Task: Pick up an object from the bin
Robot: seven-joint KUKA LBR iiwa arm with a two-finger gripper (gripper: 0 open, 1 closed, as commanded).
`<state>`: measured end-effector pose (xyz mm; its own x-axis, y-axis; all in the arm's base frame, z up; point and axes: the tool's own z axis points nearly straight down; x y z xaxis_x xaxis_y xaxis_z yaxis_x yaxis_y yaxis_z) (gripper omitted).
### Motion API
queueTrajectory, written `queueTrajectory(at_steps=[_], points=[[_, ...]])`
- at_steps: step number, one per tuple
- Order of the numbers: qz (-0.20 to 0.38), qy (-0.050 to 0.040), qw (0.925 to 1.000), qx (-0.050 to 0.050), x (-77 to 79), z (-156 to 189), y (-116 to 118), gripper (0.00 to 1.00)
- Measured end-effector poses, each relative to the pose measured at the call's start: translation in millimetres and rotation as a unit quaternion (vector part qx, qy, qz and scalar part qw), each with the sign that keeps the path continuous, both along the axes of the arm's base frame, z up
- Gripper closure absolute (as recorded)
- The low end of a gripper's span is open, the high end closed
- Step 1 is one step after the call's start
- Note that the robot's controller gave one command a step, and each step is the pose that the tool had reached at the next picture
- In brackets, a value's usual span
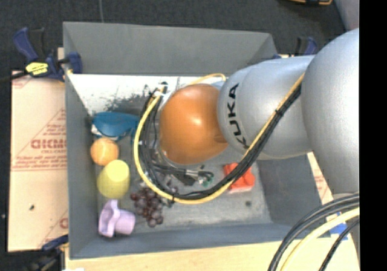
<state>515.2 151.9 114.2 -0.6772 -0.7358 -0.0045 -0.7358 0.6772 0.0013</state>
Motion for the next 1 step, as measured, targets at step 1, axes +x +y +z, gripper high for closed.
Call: queueTrajectory(at_steps=[1], points=[[-0.001,0.0016,1.0,0.0,-0.6,41.4,-0.2,1.0]])
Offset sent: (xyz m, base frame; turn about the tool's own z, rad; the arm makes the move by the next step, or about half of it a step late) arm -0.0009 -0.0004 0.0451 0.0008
